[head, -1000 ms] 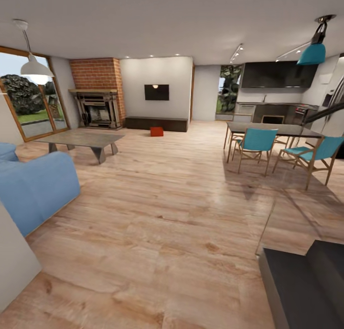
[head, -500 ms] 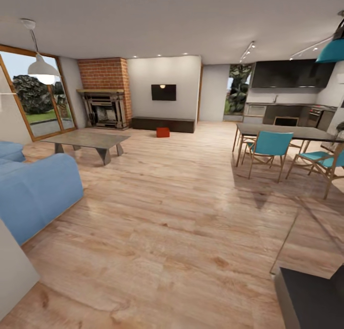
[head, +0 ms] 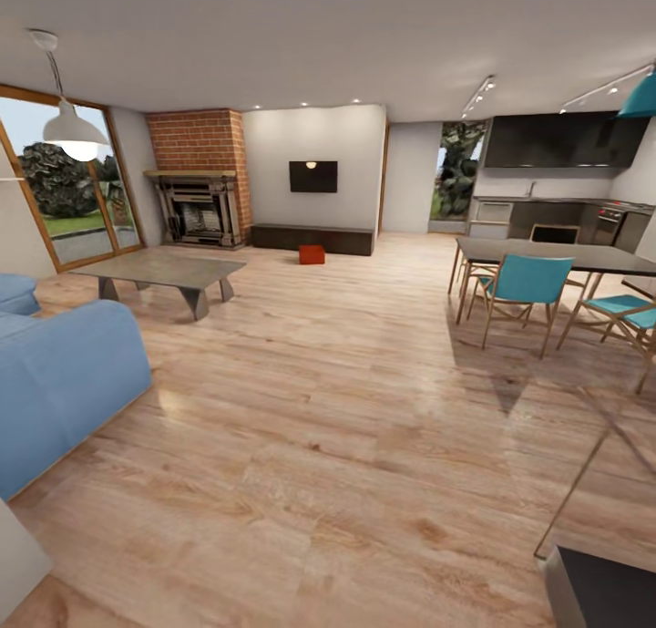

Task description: Move the two storage containers from the living room to the garage. In the garage, place one container on the floor and stack the other container on top of it (either order is fine).

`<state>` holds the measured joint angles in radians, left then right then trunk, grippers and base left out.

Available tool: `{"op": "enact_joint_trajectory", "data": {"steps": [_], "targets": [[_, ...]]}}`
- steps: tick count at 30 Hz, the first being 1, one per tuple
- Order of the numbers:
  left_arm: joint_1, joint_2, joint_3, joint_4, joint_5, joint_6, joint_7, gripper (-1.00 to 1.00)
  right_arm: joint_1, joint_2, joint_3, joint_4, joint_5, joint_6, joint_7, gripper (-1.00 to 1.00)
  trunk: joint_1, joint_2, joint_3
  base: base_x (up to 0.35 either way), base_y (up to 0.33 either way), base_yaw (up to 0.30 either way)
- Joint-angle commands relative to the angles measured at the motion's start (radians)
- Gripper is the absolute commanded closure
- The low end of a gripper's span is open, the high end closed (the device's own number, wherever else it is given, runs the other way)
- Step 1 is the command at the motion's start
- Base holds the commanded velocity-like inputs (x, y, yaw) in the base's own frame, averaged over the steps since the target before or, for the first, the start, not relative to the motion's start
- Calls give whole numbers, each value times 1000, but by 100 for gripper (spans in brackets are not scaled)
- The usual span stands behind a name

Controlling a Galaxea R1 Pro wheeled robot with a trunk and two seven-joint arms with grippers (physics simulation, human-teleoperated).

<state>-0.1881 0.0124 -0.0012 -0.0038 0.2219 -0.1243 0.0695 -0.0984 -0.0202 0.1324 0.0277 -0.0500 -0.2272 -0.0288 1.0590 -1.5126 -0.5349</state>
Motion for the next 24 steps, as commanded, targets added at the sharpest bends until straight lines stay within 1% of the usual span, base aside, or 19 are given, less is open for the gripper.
{"op": "enact_joint_trajectory", "data": {"steps": [1,24], "targets": [[-1,0,-1,1,5,-3,1,-100,-1,0,8,3,-5,-5,-2,-100,1,0,-1,322,0,0],[-1,0,-2,1,5,-3,0,-100,-1,2,7,3,-12,0,-14,-100,1,0,-1,322,0,0]]}}
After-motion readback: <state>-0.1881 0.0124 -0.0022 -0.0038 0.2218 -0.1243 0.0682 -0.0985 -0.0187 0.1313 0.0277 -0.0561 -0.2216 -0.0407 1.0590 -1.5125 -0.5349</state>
